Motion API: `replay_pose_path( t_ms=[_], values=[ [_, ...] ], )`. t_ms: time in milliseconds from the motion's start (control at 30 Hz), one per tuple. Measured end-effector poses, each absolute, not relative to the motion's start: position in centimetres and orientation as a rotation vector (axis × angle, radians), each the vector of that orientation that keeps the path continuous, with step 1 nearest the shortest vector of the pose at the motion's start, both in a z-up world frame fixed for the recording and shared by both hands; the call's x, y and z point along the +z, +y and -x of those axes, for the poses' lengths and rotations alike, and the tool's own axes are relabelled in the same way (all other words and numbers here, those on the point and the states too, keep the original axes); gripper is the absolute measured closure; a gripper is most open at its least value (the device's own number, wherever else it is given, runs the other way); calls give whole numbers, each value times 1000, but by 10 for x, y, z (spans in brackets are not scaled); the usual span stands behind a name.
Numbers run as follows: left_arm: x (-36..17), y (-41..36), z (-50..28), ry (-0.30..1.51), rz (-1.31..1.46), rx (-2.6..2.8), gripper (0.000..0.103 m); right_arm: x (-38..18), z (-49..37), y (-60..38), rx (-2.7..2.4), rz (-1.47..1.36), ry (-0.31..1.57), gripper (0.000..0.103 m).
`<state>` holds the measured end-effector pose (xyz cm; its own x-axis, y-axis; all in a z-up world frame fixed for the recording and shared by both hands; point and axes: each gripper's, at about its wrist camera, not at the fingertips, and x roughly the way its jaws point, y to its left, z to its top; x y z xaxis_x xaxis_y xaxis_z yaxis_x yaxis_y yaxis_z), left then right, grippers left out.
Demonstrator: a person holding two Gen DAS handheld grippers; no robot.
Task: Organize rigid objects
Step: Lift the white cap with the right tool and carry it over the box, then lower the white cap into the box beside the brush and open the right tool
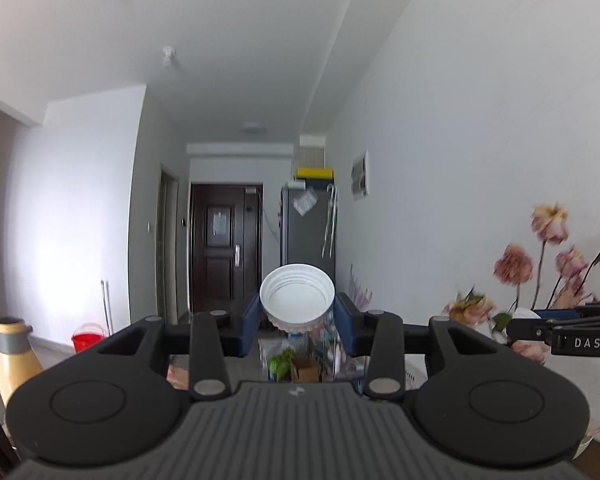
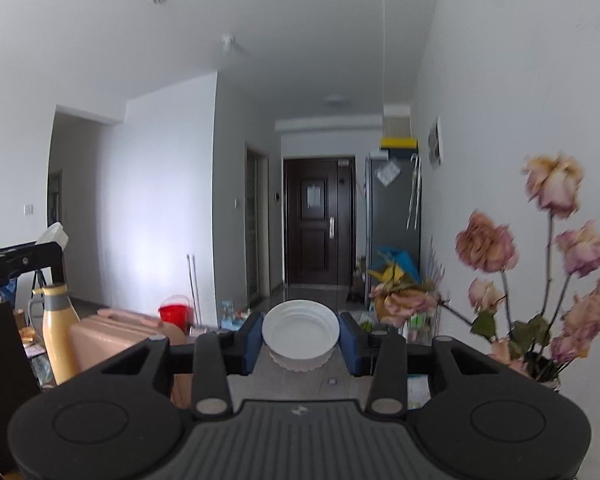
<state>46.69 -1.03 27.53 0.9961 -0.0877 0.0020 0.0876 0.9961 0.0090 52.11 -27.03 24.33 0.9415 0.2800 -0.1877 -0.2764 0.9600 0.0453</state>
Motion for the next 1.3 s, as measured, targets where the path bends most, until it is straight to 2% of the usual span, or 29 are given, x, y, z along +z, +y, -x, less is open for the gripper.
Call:
replay_pose_path(
  t_ms=[333, 533, 700, 867, 1167, 1300],
  values=[
    [193, -4, -570, 297, -17, -97, 63, 161, -615, -251, 340, -20, 480, 63],
    [141, 5, -605, 444, -15, -95, 63, 97, -652, -240, 337, -15, 654, 63],
    [74, 2, -635, 618, -44, -100, 63, 48, -669, -232, 327, 9, 795, 63],
    [23, 3, -639, 742, -80, -129, 63, 11, -672, -220, 325, 60, 893, 63],
    [-22, 5, -644, 926, -112, -150, 63, -38, -678, -203, 346, 144, 1049, 63],
    [-22, 7, -645, 960, -114, -163, 63, -57, -682, -194, 356, 179, 1116, 64]
  ],
)
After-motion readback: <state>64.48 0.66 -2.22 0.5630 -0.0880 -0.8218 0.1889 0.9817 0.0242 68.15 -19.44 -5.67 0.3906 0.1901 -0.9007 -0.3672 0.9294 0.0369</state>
